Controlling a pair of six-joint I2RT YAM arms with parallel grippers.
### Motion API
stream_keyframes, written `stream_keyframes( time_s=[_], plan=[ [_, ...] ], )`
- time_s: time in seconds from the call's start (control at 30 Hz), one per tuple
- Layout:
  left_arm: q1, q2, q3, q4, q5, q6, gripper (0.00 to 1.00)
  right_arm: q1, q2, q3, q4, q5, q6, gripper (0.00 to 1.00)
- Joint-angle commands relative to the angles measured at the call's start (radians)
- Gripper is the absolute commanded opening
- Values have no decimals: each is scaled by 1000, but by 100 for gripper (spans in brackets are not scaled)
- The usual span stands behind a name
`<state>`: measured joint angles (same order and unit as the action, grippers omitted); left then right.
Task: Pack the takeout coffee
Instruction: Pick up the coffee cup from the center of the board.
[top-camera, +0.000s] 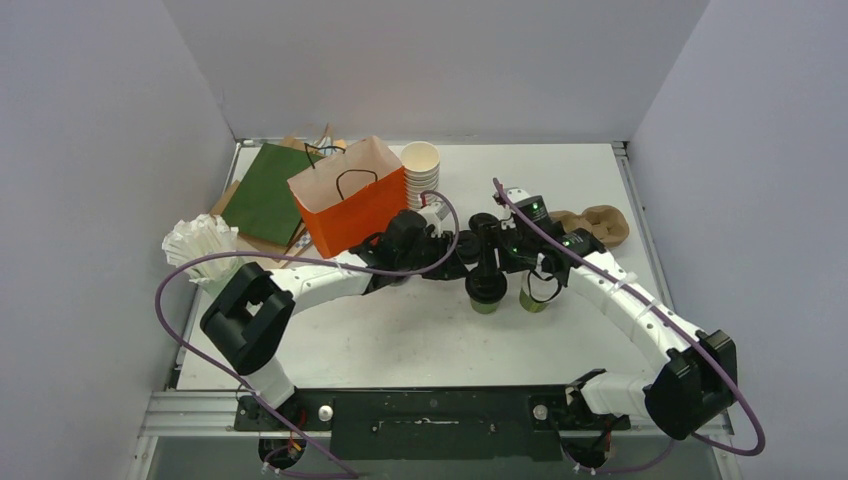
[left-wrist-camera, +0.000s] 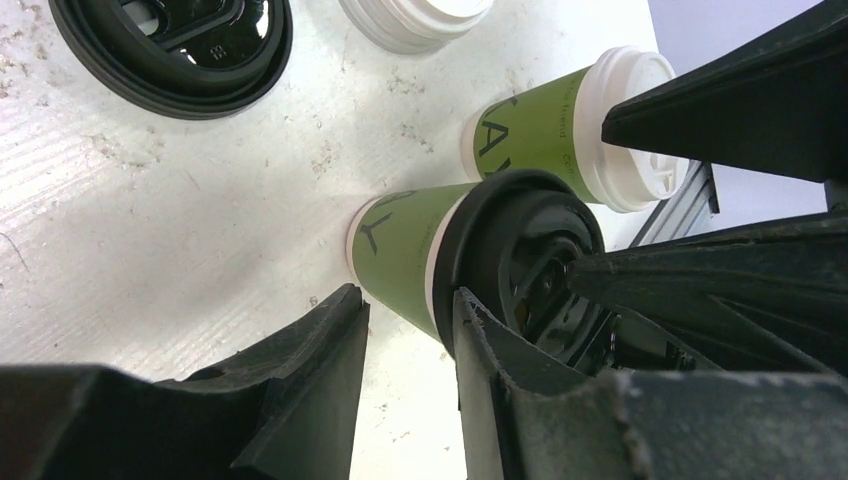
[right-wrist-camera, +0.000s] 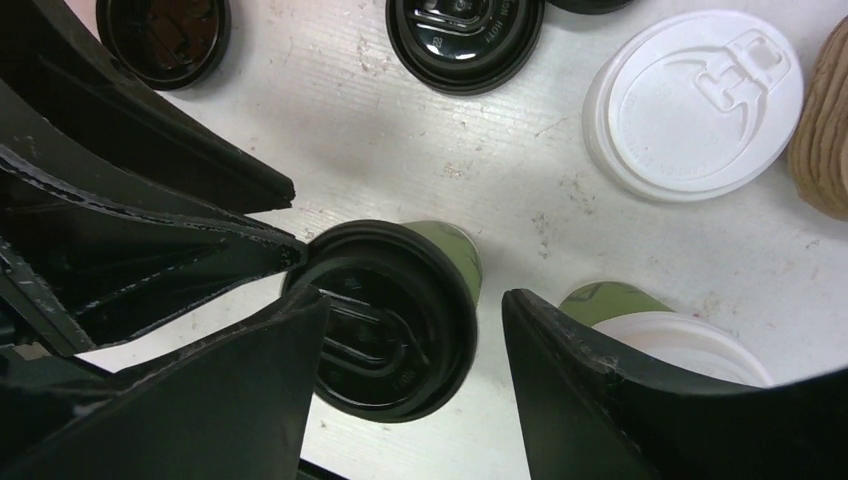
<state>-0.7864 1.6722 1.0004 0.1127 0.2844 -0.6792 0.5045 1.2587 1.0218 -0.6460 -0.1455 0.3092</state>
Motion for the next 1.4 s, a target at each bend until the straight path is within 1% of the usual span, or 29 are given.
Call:
stream_keyframes(
  time_s=[0.0, 0.23, 0.27, 0.37, 0.4, 0.53, 0.73, 0.87, 0.93, 1.0, 1.03, 1.17, 1.3, 1.37],
  plan=[
    [-7, -46, 88, -34, 8, 34, 36, -5, -4, 61, -19, 20, -22, 66],
    [-8, -55, 148, -43, 29, 34, 37, -6, -32, 44, -38, 33, -28, 68],
    [-7, -62, 152, -46, 29, 34, 37, -6, -39, 43, -43, 28, -34, 73],
    [-7, -111, 156, -81, 0, 53, 37, -6, -70, 40, -57, 19, -54, 97],
    [-5, -132, 159, -103, -15, 63, 38, -6, -81, 35, -63, 16, -62, 100],
    [-6, -231, 179, -234, -100, 118, 44, 2, -94, 25, -93, 0, -87, 100],
    [-7, -408, 227, -451, -269, 199, 55, 62, -81, 19, -107, 75, -64, 100],
    [0, -498, 299, -587, -387, 217, 64, 101, -54, 27, -104, 112, -45, 100],
    [4, -526, 341, -659, -442, 227, 71, 113, -36, 26, -99, 119, -38, 100],
    [15, -549, 375, -737, -507, 241, 82, 123, -22, 24, -94, 124, -30, 100],
    [25, -560, 390, -765, -535, 246, 86, 128, -17, 23, -92, 128, -26, 100],
    [102, -622, 402, -826, -599, 276, 95, 137, 1, 23, -90, 142, -13, 100],
    [215, -660, 396, -856, -584, 309, 96, 140, 10, 23, -97, 162, 1, 100],
    [255, -663, 393, -869, -603, 319, 97, 142, 10, 17, -94, 167, 9, 99]
  ],
)
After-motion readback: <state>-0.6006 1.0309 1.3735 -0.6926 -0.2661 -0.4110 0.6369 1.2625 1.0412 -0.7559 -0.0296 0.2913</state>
